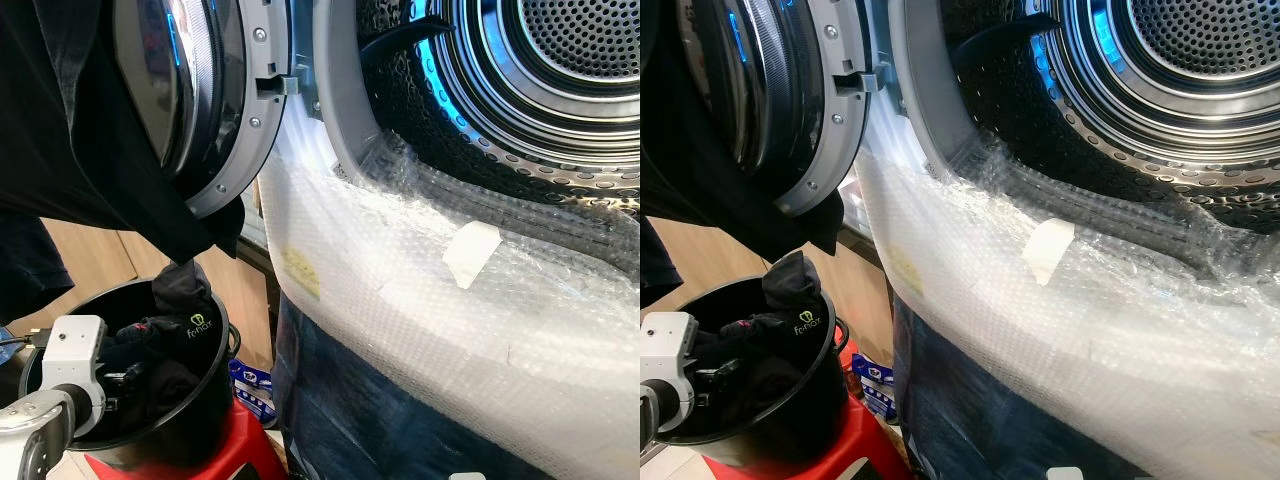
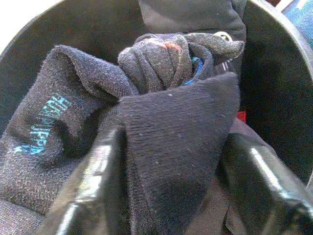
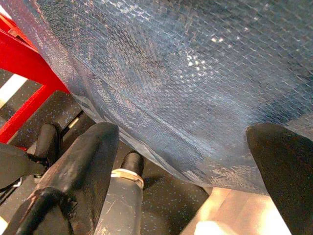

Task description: Clothes washing

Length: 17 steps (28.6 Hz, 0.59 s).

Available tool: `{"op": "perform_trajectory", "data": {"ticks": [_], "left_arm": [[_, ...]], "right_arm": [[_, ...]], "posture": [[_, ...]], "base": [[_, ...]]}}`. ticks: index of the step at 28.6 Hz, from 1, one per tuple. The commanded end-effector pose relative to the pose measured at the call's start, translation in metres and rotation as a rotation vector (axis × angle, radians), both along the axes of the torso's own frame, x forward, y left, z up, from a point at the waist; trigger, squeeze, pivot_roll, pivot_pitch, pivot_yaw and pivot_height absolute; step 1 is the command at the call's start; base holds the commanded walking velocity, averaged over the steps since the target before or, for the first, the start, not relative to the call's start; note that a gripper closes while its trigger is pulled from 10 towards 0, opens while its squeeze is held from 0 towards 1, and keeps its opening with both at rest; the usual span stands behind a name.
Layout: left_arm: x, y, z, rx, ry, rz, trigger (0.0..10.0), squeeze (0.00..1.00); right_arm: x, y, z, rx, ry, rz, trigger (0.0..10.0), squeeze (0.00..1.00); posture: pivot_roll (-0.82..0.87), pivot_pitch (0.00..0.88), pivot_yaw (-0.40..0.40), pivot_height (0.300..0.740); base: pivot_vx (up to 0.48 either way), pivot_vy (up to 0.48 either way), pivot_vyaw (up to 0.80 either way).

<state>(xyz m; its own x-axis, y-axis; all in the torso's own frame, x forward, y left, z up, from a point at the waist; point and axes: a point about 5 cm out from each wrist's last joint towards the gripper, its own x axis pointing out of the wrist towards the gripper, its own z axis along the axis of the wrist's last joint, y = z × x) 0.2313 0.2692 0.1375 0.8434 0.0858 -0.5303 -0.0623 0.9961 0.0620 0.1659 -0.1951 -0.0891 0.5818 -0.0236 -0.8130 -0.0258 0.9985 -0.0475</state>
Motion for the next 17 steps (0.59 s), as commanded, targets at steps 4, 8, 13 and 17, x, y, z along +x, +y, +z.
{"op": "perform_trajectory", "data": {"ticks": [4,8,13,17], "left_arm": [[0.002,-0.001,0.003,0.003,-0.011,-0.023,0.0,0.0],[0.002,-0.001,0.003,0.005,-0.012,-0.021,0.0,0.0],[0.004,-0.018,0.007,-0.013,-0.046,-0.081,0.0,0.0],[0.006,-0.022,0.009,-0.017,-0.05,-0.091,0.0,0.0]], "right_arm": [[0.001,0.0,0.001,0.003,-0.004,-0.001,10.0,0.0],[0.003,0.001,0.001,0.006,-0.008,-0.003,10.0,0.0],[0.01,0.004,0.004,0.011,-0.025,-0.001,10.0,0.0],[0.012,0.006,0.004,0.015,-0.032,-0.003,10.0,0.0]], "posture": [[0.25,0.004,-0.01,0.74],[0.25,0.007,-0.01,0.74],[0.26,0.02,-0.004,0.74],[0.25,0.026,-0.001,0.74]], "base": [[0.0,0.0,0.0],[0.0,0.0,0.0],[0.0,0.0,0.0],[0.0,0.0,0.0]]}}
